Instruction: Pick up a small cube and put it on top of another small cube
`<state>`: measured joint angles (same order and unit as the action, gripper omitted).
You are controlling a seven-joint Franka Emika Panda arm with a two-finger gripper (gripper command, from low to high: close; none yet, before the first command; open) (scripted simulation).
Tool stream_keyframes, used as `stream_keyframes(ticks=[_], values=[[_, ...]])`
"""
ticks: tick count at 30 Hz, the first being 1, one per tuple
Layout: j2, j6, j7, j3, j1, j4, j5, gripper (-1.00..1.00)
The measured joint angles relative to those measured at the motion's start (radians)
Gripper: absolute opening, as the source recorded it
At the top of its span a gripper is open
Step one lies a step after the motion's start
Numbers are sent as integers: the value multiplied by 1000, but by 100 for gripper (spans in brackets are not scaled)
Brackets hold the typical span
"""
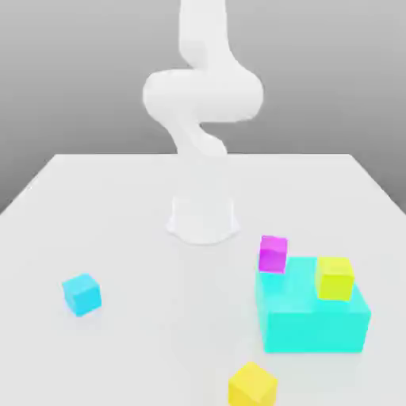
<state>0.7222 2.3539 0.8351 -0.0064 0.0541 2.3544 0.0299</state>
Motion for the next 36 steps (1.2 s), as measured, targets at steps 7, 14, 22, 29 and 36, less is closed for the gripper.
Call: stream_keyframes(ticks=[7,14,22,29,36], values=[[-242,164,99,-50,160,163,79,0],[-471,322,162,-139,292,320,113,0],[-737,513,93,-232,404,484,-43,0],[-983,710,-42,-55,530,449,-230,-100],[-988,714,-36,-48,539,449,-223,-100]])
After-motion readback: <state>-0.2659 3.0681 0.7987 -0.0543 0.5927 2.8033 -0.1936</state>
